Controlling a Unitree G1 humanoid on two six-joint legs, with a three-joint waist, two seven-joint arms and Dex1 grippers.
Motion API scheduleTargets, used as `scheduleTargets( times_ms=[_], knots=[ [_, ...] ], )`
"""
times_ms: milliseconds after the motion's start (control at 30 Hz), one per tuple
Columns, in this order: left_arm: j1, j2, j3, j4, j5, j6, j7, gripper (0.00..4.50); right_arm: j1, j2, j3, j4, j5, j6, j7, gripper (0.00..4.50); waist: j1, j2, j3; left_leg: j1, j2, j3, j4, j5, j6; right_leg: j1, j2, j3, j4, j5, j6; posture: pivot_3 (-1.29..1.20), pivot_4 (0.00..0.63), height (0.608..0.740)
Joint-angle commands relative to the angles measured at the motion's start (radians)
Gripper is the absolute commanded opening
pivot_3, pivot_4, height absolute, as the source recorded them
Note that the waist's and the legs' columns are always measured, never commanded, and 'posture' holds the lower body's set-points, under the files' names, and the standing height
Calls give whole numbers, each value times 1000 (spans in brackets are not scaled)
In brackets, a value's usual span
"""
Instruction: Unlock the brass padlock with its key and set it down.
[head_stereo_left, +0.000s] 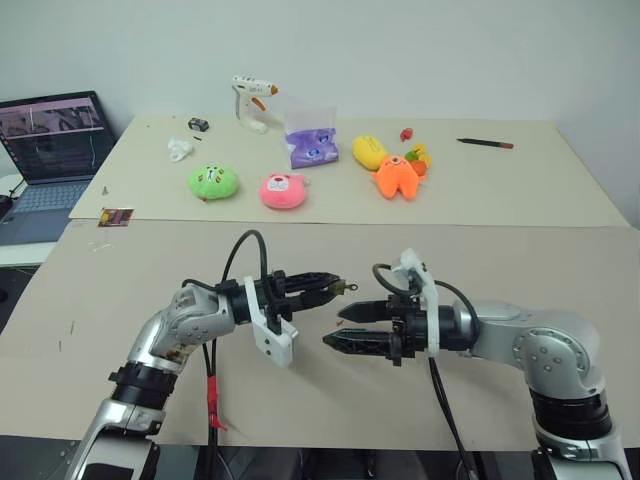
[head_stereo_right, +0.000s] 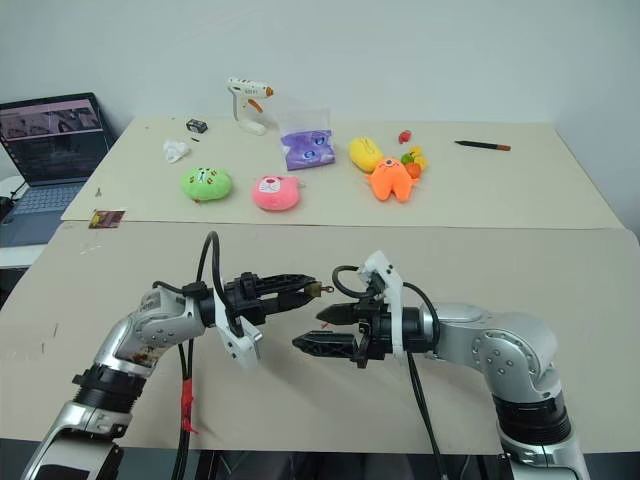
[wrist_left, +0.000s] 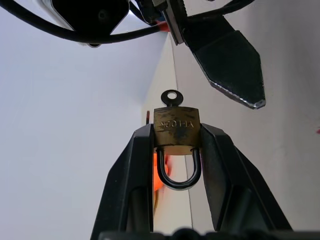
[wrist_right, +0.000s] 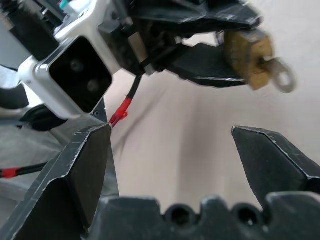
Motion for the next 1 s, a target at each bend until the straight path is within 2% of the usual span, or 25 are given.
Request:
scheduleTargets(
  times_ms=[33, 233, 533, 800, 900, 1000],
  knots=[
    [29, 4, 14, -103, -16, 60, 43, 824, 10, -47, -46, -18, 40, -9, 22, 4500, 0, 0, 0, 0, 0, 0, 0, -1, -2, 0, 0, 0, 0, 0, 0, 0, 150, 740],
    [74, 29, -2, -156, -34, 104, 56, 824, 31, -201, -27, 43, -70, -124, 170, 4500, 0, 0, 0, 1, 0, 2, 0, -2, -3, -1, 0, 1, 0, 0, 0, 0, 150, 740],
    [71, 50, -53, -176, -91, 130, 45, 824, -50, -200, 40, 112, -198, -285, 273, 4500, 0, 0, 0, 1, 2, 5, 0, -2, -3, -1, -1, 2, 0, 0, 0, 0, 150, 740],
    [56, 58, -87, -177, -112, 141, 44, 824, -105, -190, 59, 172, -241, -324, 328, 4500, 0, 0, 0, 1, 2, 5, 0, -2, -3, -1, -1, 2, 0, 0, 0, 0, 150, 740],
    [55, 58, -90, -178, -114, 143, 45, 824, -125, -187, 38, 170, -216, -305, 326, 3705, 0, 0, 0, 1, 2, 5, 0, -2, -3, -1, -1, 2, 0, 0, 0, 0, 150, 740],
    [54, 58, -92, -178, -115, 145, 47, 824, -135, -188, 28, 166, -202, -297, 327, 2724, 0, 0, 0, 1, 2, 5, 0, -2, -3, -1, -1, 2, 0, 0, 0, 0, 150, 740]
  ],
)
